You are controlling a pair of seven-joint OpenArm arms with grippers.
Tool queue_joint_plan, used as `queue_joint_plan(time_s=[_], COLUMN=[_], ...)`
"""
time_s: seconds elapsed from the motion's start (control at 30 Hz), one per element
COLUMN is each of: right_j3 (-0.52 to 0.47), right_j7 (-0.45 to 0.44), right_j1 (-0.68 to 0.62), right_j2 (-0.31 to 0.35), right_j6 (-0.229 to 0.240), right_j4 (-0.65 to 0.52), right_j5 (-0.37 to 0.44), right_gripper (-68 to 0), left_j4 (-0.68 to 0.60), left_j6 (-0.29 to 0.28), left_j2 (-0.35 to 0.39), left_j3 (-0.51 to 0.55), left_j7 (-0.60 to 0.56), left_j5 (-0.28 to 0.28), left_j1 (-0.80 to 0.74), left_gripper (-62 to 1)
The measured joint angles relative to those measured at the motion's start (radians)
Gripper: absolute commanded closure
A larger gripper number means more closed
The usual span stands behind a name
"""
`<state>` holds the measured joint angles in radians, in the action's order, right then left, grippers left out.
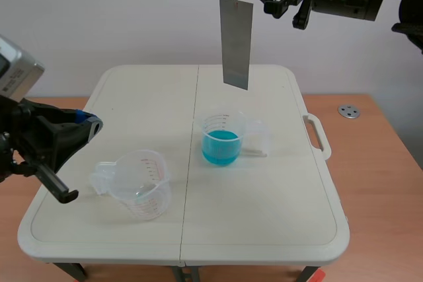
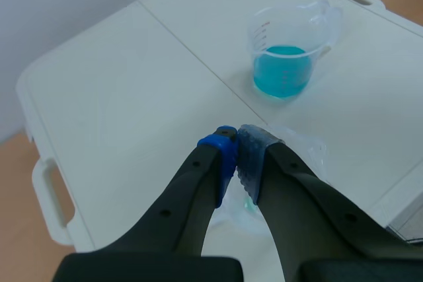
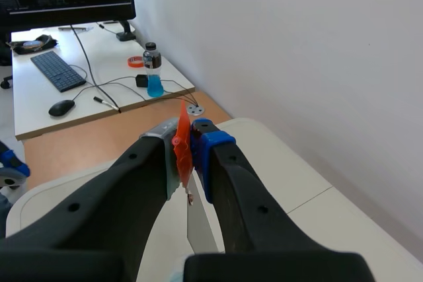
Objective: Hold the metal plate by the orange handle, dip it into the blue solution, take it out and point at it, then put the plate back in the beaker on the left.
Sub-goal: 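Point at the plate with the left hand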
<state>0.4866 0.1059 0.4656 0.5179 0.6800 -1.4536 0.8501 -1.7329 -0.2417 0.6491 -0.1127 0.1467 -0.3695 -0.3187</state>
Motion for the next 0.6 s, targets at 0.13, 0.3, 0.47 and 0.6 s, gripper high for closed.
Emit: queue_joint_plan(time_s=[0.13, 0.3, 0.47, 0.6], right_j3=[0.022, 0.022, 0.022, 0.022], right_j7=[-0.004, -0.004, -0.002, -0.004], right_j1=[0.007, 0.007, 0.007, 0.007], right_j2=[-0.018, -0.048, -0.076, -0.083], right_j6=[0.001, 0.001, 0.028, 0.028], right_j4=[0.028, 0.101, 0.144, 0.145], right_j5=[0.0, 0.0, 0.0, 0.0], right_gripper=[-1.5, -1.5, -1.5, -1.5], left_j4=[0.099, 0.22, 0.306, 0.36], left_j6=[-0.021, -0.021, -0.062, -0.098], left_j2=[0.0, -0.013, -0.052, -0.088], left_j3=[-0.111, -0.222, -0.291, -0.346], left_j7=[0.0, 0.0, -0.001, 0.0], left_j5=[0.002, 0.002, 0.002, 0.002], left_j1=[0.128, 0.275, 0.403, 0.473], left_gripper=[-2.7, -2.7, -2.7, -2.7])
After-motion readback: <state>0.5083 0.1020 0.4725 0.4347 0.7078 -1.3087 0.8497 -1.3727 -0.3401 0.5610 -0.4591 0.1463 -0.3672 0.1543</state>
